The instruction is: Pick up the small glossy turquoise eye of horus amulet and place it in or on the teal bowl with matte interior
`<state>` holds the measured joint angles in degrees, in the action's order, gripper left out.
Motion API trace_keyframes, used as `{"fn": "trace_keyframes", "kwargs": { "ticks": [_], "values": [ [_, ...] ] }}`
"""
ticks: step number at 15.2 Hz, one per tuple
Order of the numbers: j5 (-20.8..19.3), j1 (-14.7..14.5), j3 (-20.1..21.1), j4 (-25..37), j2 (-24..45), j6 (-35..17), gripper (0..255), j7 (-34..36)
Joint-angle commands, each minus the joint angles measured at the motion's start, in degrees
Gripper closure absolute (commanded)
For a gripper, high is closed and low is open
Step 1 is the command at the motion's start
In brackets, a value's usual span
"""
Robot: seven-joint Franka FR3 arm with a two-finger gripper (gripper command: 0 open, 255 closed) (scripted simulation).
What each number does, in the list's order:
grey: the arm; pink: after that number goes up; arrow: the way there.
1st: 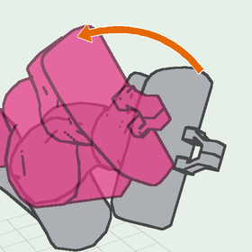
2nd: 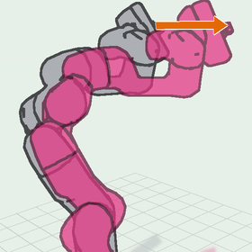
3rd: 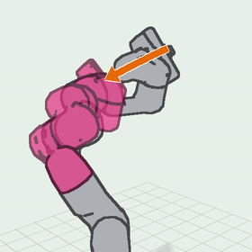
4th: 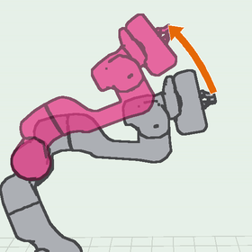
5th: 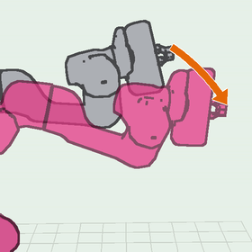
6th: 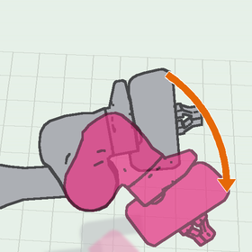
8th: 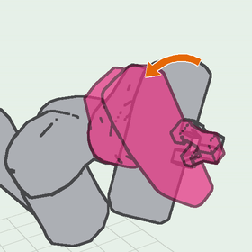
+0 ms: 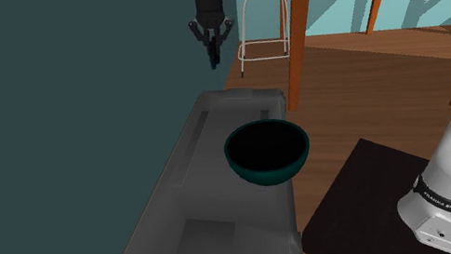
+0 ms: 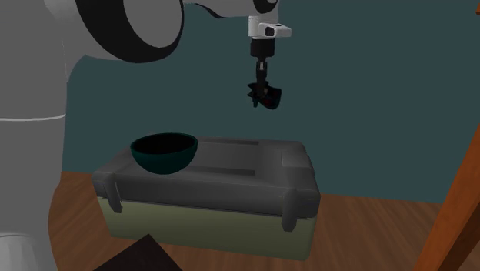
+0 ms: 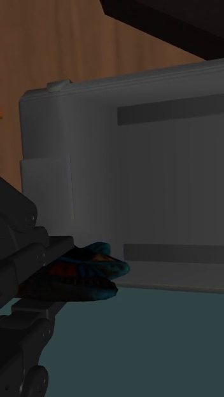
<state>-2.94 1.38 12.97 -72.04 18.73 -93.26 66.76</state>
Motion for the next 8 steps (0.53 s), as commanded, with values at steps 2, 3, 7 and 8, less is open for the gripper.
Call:
{"fn": "trace_keyframes", "kwargs": {
  "ticks": [2,3,7,8],
  "values": [
    [1.06,-0.25,0.69,-7.81,-5.94,-1.99,255,1.31],
    [1.49,-0.40,0.96,-10.69,-8.15,-2.72,255,1.83],
    [3.27,-1.29,2.10,-20.59,-16.25,-4.79,255,3.97],
    [3.73,-1.57,2.41,-22.74,-18.13,-5.13,255,4.53]
  ]
}}
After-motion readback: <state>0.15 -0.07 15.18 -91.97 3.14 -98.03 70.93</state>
